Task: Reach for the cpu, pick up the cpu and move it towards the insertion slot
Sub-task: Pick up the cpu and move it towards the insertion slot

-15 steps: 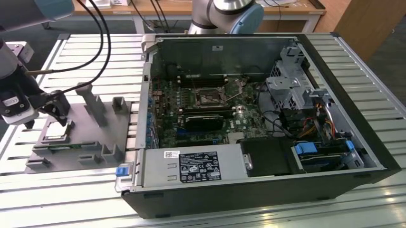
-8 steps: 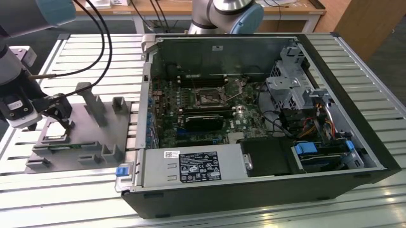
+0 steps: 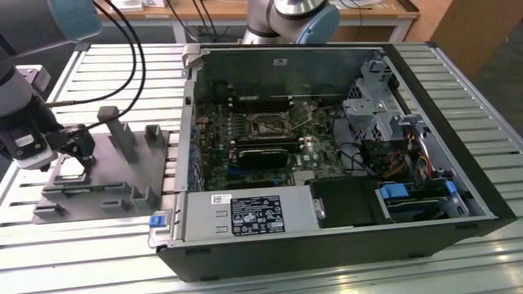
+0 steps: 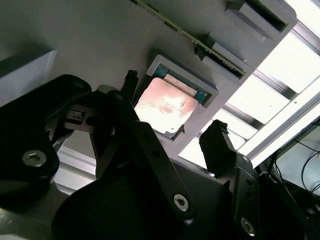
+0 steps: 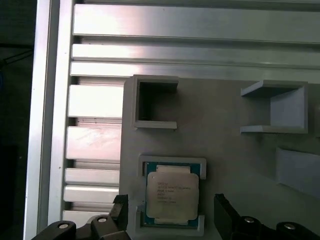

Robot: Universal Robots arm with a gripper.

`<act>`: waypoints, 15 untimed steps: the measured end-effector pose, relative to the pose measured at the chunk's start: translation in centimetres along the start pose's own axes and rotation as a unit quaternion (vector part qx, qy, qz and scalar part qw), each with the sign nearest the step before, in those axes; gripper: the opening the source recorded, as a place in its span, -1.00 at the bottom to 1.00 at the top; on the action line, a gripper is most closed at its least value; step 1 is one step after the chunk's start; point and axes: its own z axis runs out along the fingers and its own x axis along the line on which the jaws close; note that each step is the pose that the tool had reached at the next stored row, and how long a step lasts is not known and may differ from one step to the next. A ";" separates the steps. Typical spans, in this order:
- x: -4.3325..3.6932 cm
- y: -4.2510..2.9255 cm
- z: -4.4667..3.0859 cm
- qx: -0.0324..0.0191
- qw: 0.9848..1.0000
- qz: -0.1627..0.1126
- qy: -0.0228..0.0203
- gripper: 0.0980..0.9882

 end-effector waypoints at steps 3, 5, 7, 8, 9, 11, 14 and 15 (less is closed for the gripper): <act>0.02 0.08 0.26 0.000 1.000 0.000 0.000 0.52; 0.03 0.13 0.44 0.000 1.000 0.000 0.000 0.52; 0.04 0.14 0.65 0.000 1.000 0.001 0.000 0.52; 0.04 0.15 0.74 0.000 1.000 0.004 0.000 0.52; 0.05 0.19 0.83 0.000 1.000 0.007 0.000 0.52; 0.04 0.25 0.99 0.000 1.000 0.012 0.000 0.52; 0.04 0.28 1.19 0.000 1.000 0.014 -0.001 0.52; 0.04 0.28 1.21 0.000 1.000 0.014 0.000 0.49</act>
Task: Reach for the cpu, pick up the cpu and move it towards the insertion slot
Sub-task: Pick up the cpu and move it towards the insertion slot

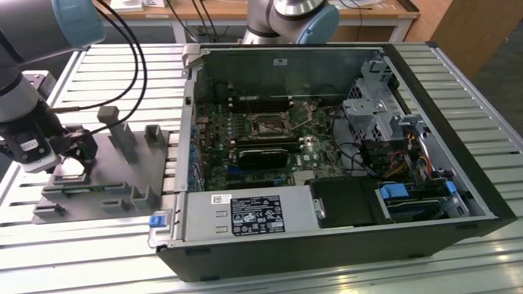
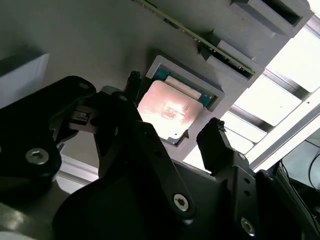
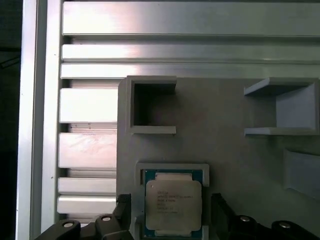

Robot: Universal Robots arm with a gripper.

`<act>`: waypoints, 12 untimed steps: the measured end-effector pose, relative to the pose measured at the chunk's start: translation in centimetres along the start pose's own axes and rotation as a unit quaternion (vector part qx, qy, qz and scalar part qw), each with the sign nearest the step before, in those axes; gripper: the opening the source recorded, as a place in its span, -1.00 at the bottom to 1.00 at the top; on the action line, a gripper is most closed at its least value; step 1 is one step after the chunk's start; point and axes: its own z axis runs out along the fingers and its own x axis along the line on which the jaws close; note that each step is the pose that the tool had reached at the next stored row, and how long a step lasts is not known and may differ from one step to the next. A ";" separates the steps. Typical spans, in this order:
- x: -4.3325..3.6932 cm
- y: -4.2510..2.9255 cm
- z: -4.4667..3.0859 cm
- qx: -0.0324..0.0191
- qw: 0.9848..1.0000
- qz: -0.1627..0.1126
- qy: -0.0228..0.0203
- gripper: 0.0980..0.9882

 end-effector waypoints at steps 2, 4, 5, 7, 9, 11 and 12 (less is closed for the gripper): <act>0.00 0.03 0.04 0.000 1.000 0.000 0.000 0.33; 0.00 0.06 0.08 0.000 1.000 0.000 0.000 0.33; 0.00 0.08 0.10 0.000 1.000 0.000 0.000 0.33; 0.00 0.11 0.15 0.000 1.000 0.000 0.000 0.30; 0.00 0.16 0.19 0.000 1.000 0.000 0.000 0.15; 0.00 0.21 0.21 0.000 1.000 0.000 0.000 0.11; 0.00 0.23 0.21 0.000 1.000 0.000 0.000 0.00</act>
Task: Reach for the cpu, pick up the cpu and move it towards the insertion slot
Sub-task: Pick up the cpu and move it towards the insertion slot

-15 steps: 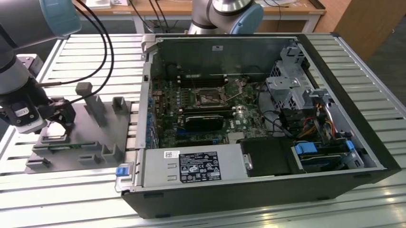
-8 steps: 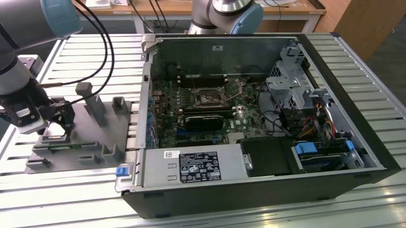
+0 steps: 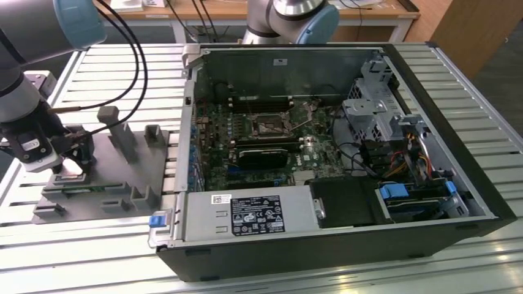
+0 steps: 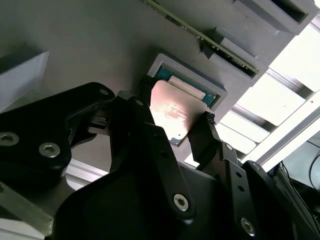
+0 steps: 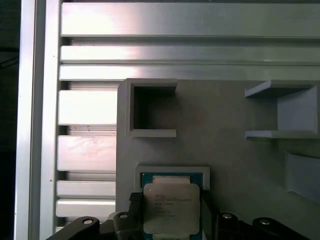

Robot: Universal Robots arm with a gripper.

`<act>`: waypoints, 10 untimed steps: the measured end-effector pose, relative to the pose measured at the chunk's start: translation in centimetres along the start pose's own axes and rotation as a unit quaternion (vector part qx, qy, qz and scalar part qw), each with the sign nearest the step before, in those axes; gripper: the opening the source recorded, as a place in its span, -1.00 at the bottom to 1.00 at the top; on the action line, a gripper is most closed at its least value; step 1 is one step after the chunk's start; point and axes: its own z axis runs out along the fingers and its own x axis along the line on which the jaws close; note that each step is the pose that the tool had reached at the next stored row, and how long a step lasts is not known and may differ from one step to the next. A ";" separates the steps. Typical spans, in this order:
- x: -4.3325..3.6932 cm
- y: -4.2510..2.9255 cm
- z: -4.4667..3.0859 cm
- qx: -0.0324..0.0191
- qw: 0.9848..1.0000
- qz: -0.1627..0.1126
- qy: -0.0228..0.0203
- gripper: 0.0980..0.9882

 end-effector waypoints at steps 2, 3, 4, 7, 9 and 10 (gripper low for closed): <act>0.00 0.02 0.01 0.000 1.000 0.000 0.000 0.00; 0.00 0.03 0.02 0.000 1.000 0.000 0.000 0.00; 0.00 0.03 0.02 0.000 1.000 0.000 0.000 0.00; 0.00 0.03 0.02 0.000 1.000 0.000 0.000 0.00; 0.00 0.03 0.02 0.000 1.000 0.000 0.000 0.00; 0.00 0.03 0.02 0.000 1.000 0.000 0.000 0.00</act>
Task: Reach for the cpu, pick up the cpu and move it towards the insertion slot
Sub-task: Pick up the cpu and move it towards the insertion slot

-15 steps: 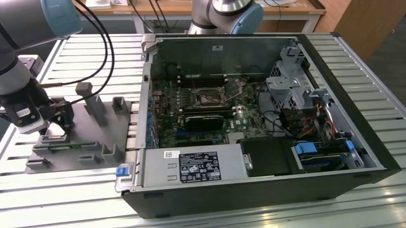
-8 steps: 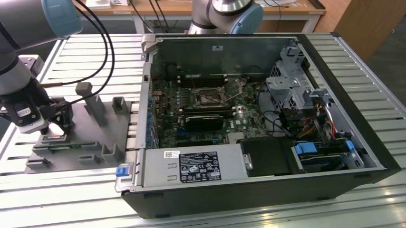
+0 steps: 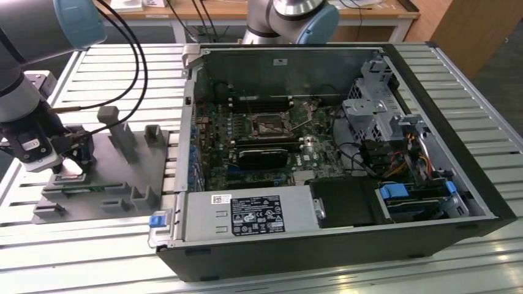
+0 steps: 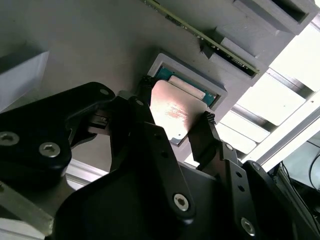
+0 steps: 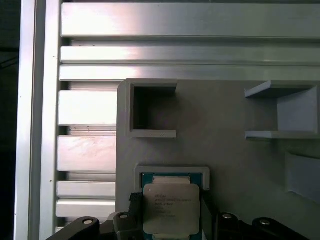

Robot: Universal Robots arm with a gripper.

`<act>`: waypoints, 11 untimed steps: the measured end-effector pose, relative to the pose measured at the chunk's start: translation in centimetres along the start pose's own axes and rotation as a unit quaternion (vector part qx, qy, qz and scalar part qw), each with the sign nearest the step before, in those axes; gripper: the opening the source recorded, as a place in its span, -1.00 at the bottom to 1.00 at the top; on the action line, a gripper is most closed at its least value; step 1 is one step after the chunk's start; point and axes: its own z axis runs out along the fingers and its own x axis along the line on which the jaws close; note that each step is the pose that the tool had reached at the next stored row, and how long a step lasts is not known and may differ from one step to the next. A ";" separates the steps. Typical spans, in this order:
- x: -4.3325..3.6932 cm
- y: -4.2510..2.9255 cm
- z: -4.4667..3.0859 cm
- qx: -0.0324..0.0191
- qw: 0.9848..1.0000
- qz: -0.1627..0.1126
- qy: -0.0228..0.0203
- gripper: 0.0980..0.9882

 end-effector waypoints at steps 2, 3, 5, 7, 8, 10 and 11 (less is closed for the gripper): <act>0.00 0.00 0.01 0.000 1.000 0.000 0.000 0.00; 0.00 0.00 0.01 0.000 1.000 -0.001 0.000 0.02; 0.00 0.00 0.01 0.000 1.000 -0.002 0.000 0.15; 0.00 0.00 0.01 -0.001 1.000 -0.003 0.000 0.15; 0.00 0.00 0.02 -0.001 1.000 -0.004 0.000 0.15; 0.00 0.00 0.05 -0.004 1.000 -0.007 0.000 0.15; 0.00 -0.01 0.07 -0.006 1.000 -0.009 0.001 0.15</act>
